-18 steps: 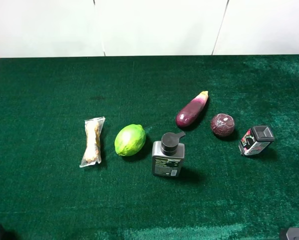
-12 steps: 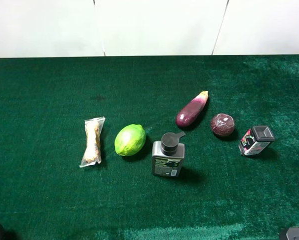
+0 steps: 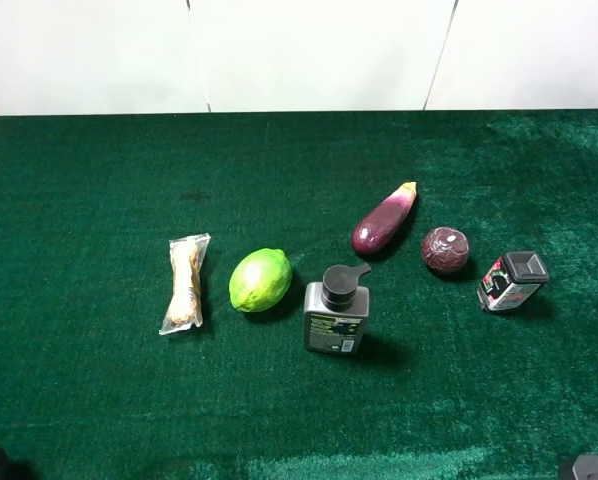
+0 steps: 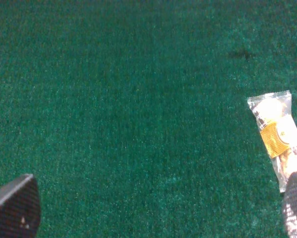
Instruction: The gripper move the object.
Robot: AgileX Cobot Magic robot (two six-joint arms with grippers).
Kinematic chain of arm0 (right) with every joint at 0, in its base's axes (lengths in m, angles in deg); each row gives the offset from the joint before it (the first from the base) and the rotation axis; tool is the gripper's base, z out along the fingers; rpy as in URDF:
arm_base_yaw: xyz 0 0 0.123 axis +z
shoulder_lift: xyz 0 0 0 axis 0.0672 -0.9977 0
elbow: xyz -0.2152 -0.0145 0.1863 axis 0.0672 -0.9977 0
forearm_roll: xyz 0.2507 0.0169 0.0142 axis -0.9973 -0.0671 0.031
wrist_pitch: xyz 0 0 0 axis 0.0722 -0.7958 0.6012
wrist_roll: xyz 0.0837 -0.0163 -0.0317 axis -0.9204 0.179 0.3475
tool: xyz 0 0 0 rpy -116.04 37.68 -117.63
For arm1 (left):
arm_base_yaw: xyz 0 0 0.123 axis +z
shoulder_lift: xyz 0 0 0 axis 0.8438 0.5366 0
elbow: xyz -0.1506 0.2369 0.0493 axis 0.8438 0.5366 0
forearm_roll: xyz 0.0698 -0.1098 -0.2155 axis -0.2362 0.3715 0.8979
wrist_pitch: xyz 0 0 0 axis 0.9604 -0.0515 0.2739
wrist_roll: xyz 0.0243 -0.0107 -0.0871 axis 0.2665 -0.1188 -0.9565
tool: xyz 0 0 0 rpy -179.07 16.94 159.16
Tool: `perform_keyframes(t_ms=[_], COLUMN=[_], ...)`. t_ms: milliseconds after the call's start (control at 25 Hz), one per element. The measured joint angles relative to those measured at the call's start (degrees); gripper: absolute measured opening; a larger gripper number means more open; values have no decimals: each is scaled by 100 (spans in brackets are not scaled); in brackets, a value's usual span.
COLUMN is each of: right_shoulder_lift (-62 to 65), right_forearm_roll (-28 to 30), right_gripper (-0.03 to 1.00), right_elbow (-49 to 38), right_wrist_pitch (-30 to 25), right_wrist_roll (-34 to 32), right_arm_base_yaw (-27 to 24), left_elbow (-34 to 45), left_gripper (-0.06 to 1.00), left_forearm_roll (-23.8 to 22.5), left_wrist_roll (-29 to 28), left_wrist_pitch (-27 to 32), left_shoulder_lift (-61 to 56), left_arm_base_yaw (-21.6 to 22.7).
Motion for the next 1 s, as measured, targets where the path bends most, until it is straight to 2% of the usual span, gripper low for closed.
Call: perform_keyframes(t_ms=[360,520,1000], right_shoulder_lift=[0,0,0], right_forearm_roll=[0,0,0], right_gripper=[70,70,70], right_elbow=[0,0,0], right_wrist_pitch=[0,0,0], right_wrist_roll=[0,0,0], right_arm_base_yaw=[0,0,0], left_elbow=[-231,-495,-1583], left_gripper=[99,99,99], left_forearm_roll=[-23,-18,186], left_wrist_roll=[0,57,614], left_wrist_pitch=[225,403,410], left_shoulder_lift=[161,915,3697], left_arm_base_yaw=[0,0,0])
